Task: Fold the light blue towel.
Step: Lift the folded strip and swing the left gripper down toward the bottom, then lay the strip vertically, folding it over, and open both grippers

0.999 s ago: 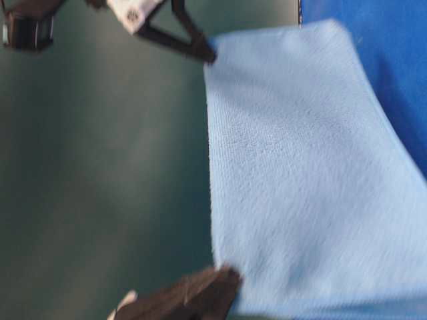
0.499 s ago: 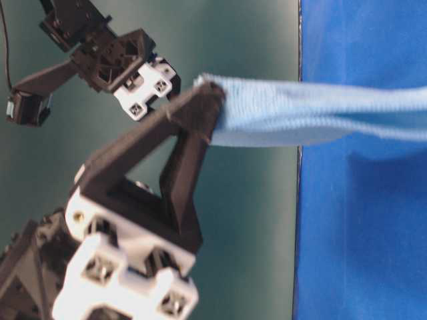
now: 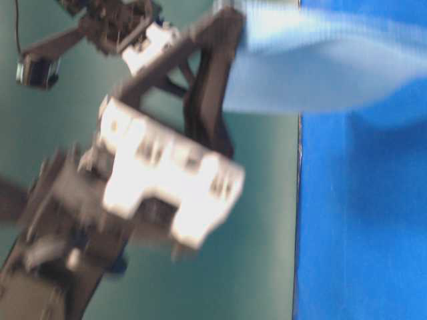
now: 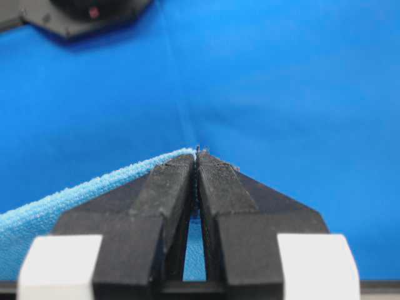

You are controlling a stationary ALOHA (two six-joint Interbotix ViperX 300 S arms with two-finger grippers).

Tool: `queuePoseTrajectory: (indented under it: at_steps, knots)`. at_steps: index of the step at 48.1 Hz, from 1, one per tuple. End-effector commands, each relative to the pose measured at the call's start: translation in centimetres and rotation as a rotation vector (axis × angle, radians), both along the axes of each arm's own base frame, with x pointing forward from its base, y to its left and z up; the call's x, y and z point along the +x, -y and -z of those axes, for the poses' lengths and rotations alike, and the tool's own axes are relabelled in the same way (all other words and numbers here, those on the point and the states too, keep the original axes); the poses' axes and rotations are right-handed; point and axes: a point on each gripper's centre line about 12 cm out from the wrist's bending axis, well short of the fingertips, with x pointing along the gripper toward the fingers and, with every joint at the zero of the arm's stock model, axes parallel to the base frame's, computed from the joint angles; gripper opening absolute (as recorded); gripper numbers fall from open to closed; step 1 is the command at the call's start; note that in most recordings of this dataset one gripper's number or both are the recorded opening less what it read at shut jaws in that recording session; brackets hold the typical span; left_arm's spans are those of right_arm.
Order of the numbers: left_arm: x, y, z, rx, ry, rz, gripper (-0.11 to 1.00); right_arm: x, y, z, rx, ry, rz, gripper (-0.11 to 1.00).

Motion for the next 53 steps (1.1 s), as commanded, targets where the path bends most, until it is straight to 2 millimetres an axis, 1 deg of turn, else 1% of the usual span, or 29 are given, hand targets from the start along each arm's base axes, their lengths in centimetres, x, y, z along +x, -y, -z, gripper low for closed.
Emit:
queuePoseTrajectory:
  at_steps: [1, 9, 12, 15, 19, 23, 27, 29, 38, 39, 45, 49, 53]
  knots:
    - [1.7, 1.5, -1.9, -0.007, 0.074, 0.026, 0.02, -2.2, 1.1, -1.5, -0.025, 0.037, 0.051, 0.01]
    - [5.3, 1.9, -1.0, -0.009, 0.089, 0.019, 0.02, -5.0, -0.2, -1.1, -0.018, 0.029, 0.063, 0.01]
    - [6.5, 2.0, -0.3, -0.009, 0.087, 0.018, 0.02, -5.8, -0.5, -0.4, -0.011, 0.008, 0.068, 0.01]
    - [7.1, 2.1, 0.3, -0.01, 0.078, 0.015, 0.02, -6.3, -0.7, 0.4, -0.002, -0.015, 0.071, 0.01]
    - [7.3, 2.0, 1.0, -0.03, 0.057, 0.005, 0.02, -6.5, -0.7, 1.6, 0.012, -0.045, 0.07, 0.01]
    - [6.8, 1.8, 2.0, -0.05, 0.02, -0.007, 0.02, -6.0, -0.6, 2.3, 0.017, -0.053, 0.058, 0.01]
    - [5.7, 1.5, 2.9, -0.049, -0.014, -0.012, 0.02, -4.6, -0.4, 3.1, 0.021, -0.041, 0.031, 0.01]
    - [5.0, 1.4, 3.7, -0.05, -0.037, -0.016, 0.02, -3.9, -0.2, 3.2, 0.019, -0.026, 0.019, 0.01]
    - [1.8, 0.8, 5.5, -0.128, -0.098, -0.06, 0.02, -0.1, 1.1, 4.9, 0.032, -0.008, -0.016, 0.01]
    - [1.4, 0.8, 5.7, -0.139, -0.105, -0.065, 0.02, 0.5, 1.3, 5.1, 0.034, -0.006, -0.022, 0.01]
    - [-0.9, 0.4, 6.9, -0.191, -0.139, -0.095, 0.02, 2.9, 1.7, 6.3, 0.042, -0.002, -0.048, 0.01]
    - [-2.2, 0.4, 7.6, -0.208, -0.155, -0.101, 0.02, 4.2, 1.8, 6.7, 0.044, 0.001, -0.06, 0.01]
    - [-3.2, 0.7, 8.1, -0.218, -0.162, -0.098, 0.02, 4.8, 1.9, 7.0, 0.046, -0.002, -0.065, 0.01]
